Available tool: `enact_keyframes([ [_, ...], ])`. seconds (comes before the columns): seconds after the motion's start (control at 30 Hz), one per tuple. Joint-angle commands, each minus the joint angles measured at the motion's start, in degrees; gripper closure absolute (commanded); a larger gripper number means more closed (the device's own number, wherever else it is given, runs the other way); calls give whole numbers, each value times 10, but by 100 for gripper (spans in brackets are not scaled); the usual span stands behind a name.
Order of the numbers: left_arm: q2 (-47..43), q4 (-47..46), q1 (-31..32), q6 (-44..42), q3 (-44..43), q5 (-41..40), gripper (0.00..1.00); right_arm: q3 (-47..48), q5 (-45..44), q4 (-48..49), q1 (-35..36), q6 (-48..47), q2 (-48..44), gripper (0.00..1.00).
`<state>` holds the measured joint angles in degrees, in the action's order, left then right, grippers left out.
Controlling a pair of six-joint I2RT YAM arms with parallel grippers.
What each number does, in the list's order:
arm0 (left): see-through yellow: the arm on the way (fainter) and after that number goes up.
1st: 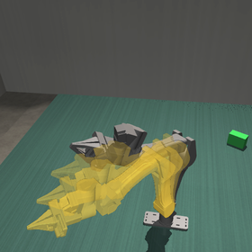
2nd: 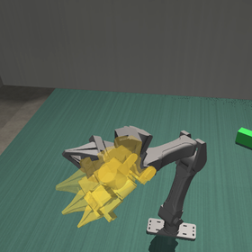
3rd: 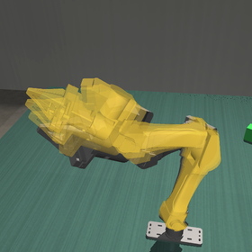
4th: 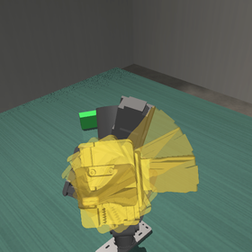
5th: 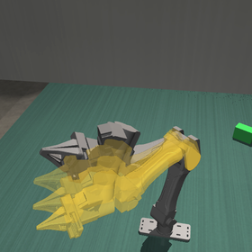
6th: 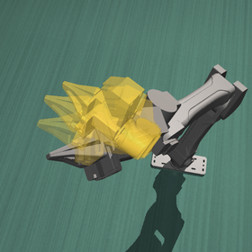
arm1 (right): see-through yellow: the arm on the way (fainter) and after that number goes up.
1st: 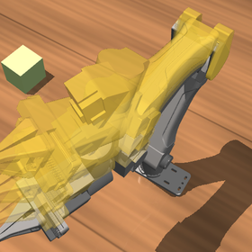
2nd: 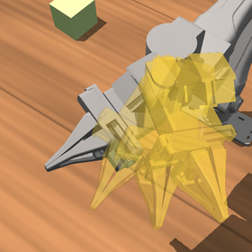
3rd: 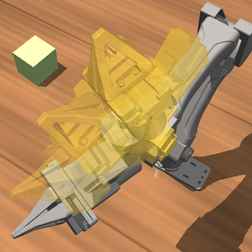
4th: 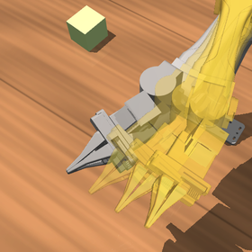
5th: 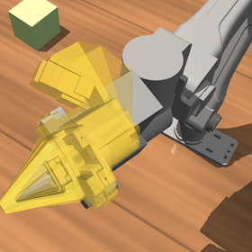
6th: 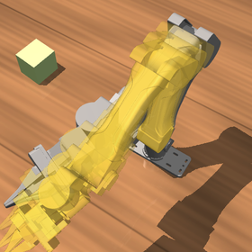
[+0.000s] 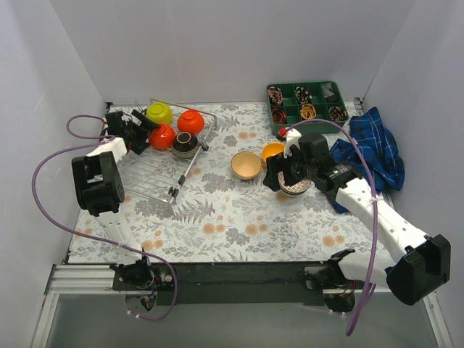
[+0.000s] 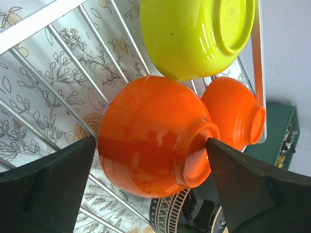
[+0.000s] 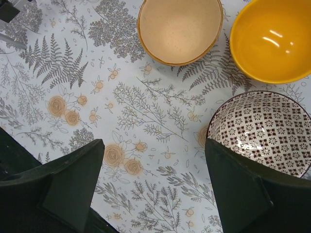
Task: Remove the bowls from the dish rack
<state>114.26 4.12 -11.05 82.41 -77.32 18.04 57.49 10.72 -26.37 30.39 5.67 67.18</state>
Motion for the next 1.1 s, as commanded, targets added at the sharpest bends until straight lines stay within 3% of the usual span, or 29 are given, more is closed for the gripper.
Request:
enact_keyframes([
  [0.0,5,34,3,13,31,-1,2,0,9,27,0,-6,-17,8],
  [0.27,-11,34,3,35,41,0,6,-7,11,32,0,-3,-23,8],
  [0.37,-27,36,2,40,48,-5,16,-5,11,33,0,-3,-24,8],
  [0.43,-38,36,0,48,49,-8,31,-2,9,32,0,-5,-24,8],
  [0.53,-47,41,-1,50,43,-2,42,-2,4,33,0,-4,-33,8],
  [0.9,-110,62,-2,26,55,-23,66,12,-2,26,1,-20,-34,9],
  [1.07,-140,60,-1,14,65,-21,71,17,6,24,0,-36,-28,9],
])
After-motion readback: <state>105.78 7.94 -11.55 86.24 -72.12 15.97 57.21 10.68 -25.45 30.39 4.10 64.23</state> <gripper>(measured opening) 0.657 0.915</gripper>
